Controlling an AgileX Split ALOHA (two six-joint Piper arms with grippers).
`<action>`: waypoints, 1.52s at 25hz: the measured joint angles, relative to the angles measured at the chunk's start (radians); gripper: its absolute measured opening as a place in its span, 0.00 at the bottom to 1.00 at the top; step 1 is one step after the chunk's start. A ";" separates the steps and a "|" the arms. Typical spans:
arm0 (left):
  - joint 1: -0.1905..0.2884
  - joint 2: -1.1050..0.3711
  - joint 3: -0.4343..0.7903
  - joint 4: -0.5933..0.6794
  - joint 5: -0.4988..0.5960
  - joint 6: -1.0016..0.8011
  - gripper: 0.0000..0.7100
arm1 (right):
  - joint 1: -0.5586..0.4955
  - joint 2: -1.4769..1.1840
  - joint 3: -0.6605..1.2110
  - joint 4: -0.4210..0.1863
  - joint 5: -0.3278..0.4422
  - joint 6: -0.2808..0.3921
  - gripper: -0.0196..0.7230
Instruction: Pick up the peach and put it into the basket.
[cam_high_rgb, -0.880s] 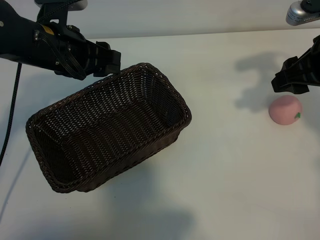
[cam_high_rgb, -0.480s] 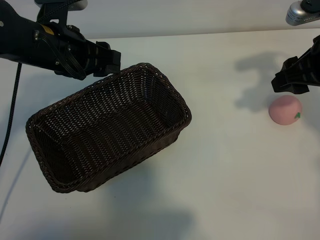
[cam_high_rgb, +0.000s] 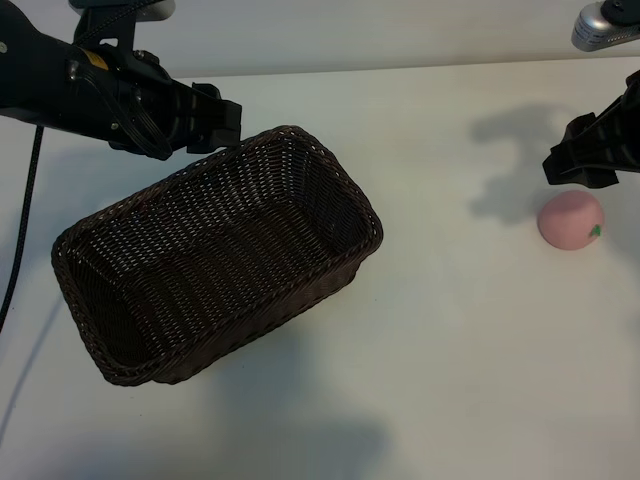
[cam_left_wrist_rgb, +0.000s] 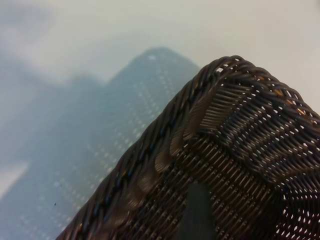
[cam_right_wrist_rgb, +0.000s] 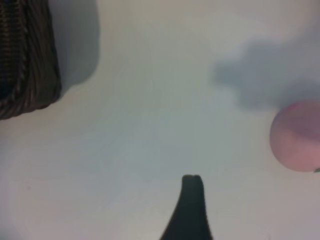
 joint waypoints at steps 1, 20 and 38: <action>0.000 0.000 0.000 0.000 0.000 0.000 0.84 | 0.000 0.000 0.000 0.000 0.000 0.000 0.83; 0.000 0.000 0.000 0.000 0.000 0.000 0.84 | 0.000 0.000 0.000 0.000 0.000 -0.001 0.83; 0.000 -0.362 0.201 0.538 0.313 -0.640 0.84 | 0.000 0.000 0.000 0.004 0.000 -0.001 0.83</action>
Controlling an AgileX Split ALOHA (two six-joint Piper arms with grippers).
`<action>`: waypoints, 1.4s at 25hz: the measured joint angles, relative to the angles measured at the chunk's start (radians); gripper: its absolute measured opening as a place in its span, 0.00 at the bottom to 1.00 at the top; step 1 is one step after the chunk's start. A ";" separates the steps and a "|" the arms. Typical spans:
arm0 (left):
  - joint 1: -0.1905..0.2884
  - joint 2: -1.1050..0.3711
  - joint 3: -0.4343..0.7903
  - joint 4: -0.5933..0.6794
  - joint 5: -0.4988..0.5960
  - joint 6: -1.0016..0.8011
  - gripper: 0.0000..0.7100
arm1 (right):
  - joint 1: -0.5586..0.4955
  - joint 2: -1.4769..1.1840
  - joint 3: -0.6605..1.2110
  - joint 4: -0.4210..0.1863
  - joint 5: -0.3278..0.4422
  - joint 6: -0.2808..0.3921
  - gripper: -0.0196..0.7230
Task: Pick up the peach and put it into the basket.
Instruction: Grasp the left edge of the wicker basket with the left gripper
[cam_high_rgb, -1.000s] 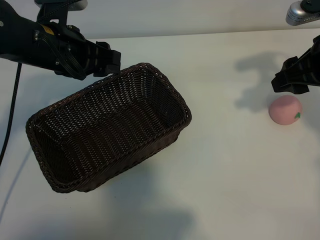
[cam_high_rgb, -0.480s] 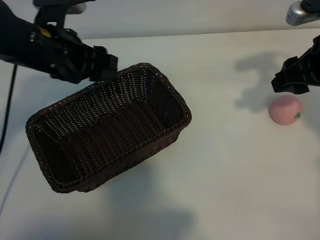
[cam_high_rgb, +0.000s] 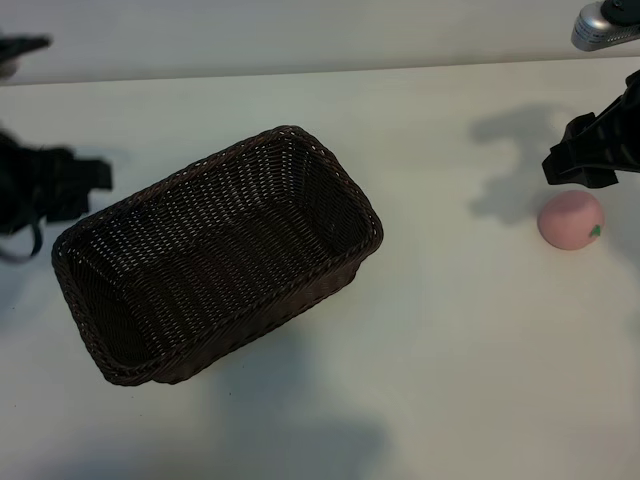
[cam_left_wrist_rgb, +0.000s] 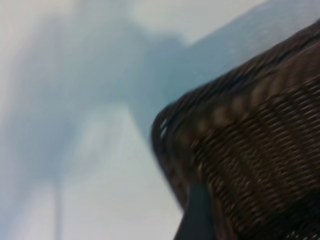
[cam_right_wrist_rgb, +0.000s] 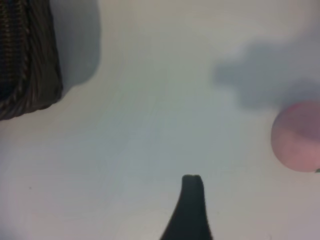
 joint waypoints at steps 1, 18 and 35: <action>0.000 -0.026 0.037 0.010 -0.002 -0.037 0.84 | 0.000 0.000 0.000 0.000 0.000 0.000 0.83; 0.000 0.034 0.287 0.096 -0.214 -0.426 0.84 | 0.000 0.000 0.000 0.000 0.000 0.000 0.83; 0.000 0.295 0.288 0.020 -0.384 -0.453 0.84 | 0.000 0.000 0.000 0.000 0.007 0.000 0.83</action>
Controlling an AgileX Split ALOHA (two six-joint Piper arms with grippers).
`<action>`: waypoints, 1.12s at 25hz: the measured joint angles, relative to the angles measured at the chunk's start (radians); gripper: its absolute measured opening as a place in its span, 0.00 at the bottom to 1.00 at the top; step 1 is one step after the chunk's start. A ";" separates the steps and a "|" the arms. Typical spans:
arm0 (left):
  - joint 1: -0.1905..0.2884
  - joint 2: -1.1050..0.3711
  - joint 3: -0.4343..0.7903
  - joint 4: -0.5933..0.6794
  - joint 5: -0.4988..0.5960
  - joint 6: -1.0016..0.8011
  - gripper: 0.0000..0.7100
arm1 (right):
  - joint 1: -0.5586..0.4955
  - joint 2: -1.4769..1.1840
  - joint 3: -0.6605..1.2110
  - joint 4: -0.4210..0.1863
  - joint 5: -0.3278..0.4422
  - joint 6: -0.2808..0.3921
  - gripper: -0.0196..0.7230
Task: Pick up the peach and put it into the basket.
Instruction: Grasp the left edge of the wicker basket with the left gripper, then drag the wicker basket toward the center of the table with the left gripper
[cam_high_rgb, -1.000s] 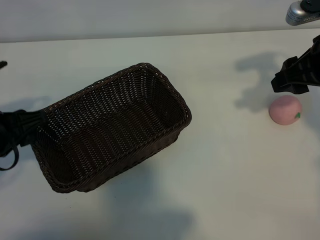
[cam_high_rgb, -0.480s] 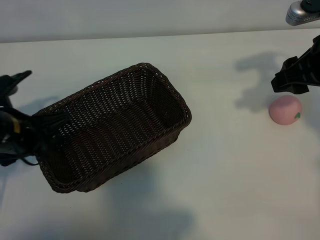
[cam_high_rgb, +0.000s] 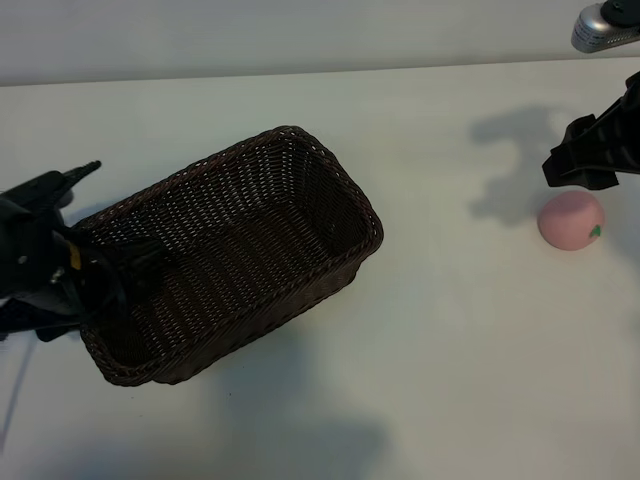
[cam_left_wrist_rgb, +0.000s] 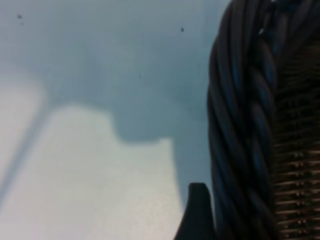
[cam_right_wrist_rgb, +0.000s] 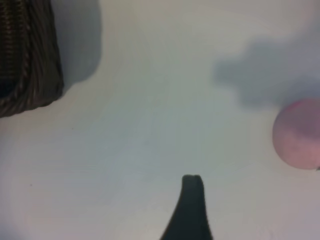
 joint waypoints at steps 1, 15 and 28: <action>0.000 0.013 0.001 -0.002 -0.006 0.000 0.84 | 0.000 0.000 0.000 0.000 0.000 0.000 0.83; 0.000 0.050 0.008 -0.014 -0.052 -0.002 0.70 | 0.000 0.000 0.000 0.000 0.000 0.000 0.83; 0.000 0.050 0.008 -0.012 -0.074 -0.008 0.32 | 0.000 0.000 0.000 0.000 0.000 0.000 0.83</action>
